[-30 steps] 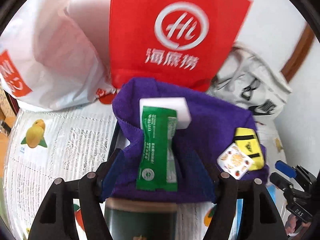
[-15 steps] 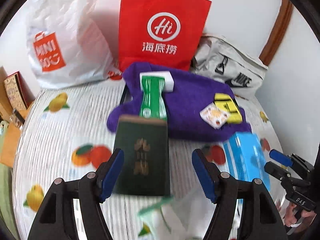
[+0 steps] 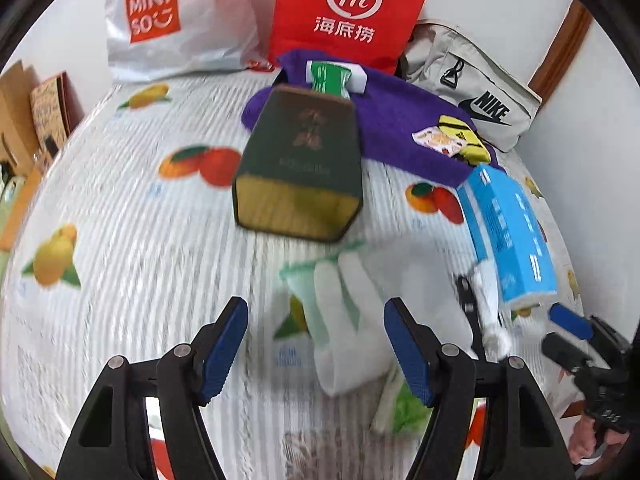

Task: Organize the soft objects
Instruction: 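Move the left tool to the white glove while the right tool approaches the black watch strap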

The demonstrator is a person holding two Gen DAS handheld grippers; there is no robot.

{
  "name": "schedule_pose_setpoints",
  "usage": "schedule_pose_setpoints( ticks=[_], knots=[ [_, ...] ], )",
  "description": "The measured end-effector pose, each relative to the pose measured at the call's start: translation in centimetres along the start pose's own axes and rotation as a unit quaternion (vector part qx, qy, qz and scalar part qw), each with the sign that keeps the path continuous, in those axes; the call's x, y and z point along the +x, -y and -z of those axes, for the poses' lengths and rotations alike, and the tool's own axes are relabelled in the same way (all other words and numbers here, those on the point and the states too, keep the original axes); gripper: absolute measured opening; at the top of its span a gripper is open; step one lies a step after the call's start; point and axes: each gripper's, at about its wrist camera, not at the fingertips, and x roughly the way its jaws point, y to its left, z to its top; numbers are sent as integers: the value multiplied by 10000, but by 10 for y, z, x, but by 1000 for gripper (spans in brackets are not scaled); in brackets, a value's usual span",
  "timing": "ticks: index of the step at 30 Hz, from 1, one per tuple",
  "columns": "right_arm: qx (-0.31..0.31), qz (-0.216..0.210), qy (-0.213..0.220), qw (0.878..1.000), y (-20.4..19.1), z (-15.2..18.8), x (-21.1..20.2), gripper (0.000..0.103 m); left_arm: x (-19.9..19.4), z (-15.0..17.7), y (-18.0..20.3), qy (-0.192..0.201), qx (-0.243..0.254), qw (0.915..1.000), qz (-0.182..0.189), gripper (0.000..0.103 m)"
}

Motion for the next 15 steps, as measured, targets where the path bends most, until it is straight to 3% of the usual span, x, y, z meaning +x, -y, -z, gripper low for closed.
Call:
schedule_pose_setpoints(
  ticks=[9,12,13,15],
  knots=[
    [-150,-116,-360,9992,-10,30,29,59,0,31,-4,-74,-138,9999,22,69],
    [-355,142,-364,9986,-13,37,35,34,1,33,-2,-91,-135,9999,41,69],
    [-379,116,-334,9987,-12,39,32,8,1,34,-1,-97,-119,9999,37,69],
    [-307,82,-381,9988,-8,44,26,4,1,35,0,-99,-87,9999,42,69]
  ],
)
